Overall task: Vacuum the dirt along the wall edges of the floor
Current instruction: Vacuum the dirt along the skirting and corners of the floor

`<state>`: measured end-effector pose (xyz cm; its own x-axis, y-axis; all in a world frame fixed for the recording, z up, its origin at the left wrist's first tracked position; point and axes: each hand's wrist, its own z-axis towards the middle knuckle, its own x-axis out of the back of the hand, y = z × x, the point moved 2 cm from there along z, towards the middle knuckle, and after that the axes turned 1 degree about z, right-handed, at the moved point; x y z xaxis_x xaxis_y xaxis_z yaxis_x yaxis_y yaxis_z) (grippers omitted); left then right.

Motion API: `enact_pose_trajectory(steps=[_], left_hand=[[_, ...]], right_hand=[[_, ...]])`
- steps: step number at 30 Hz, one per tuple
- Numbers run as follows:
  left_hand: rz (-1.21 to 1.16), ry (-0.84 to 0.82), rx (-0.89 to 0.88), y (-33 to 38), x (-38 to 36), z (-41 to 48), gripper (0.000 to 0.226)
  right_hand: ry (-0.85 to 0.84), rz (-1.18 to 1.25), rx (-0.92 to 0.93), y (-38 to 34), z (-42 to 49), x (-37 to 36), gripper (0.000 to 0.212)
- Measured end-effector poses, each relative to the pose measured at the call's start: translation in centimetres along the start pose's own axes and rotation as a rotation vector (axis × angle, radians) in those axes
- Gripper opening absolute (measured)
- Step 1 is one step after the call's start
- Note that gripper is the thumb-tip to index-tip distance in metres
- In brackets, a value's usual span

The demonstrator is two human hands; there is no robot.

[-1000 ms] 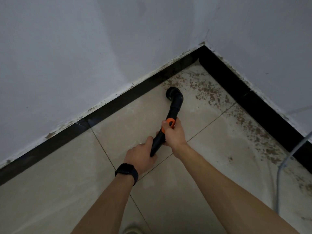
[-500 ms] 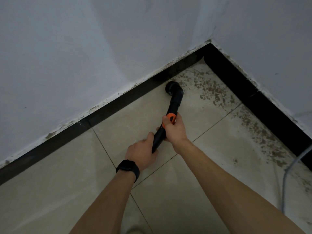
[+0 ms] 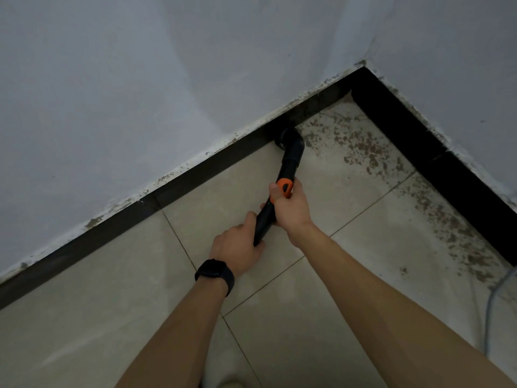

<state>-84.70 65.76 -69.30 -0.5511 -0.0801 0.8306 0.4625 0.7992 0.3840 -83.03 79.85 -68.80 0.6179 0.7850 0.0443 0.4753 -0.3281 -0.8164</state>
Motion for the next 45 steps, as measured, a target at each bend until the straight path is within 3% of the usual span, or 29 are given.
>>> enact_pose_trajectory(steps=[16, 20, 31, 37, 45], left_hand=[[-0.090, 0.001, 0.212, -4.8, -0.2, -8.5, 0.026], [-0.054, -0.011, 0.182, -3.7, -0.4, -8.0, 0.027], [0.059, -0.127, -0.072, 4.1, -2.9, -3.8, 0.037], [0.077, -0.123, -0.116, 4.7, -3.3, -2.9, 0.035], [0.058, -0.061, -0.091, 4.7, -2.4, -1.3, 0.033]], right_hand=[[-0.161, -0.042, -0.077, 4.2, -5.7, -5.3, 0.041], [-0.132, -0.040, -0.085, 4.0, -5.5, -4.0, 0.033], [0.148, 0.091, -0.092, 4.8, -4.1, 5.7, 0.017], [0.168, 0.109, -0.069, 5.0, -3.8, 6.8, 0.027], [0.111, 0.116, -0.056, 3.3, -1.8, 6.7, 0.014]])
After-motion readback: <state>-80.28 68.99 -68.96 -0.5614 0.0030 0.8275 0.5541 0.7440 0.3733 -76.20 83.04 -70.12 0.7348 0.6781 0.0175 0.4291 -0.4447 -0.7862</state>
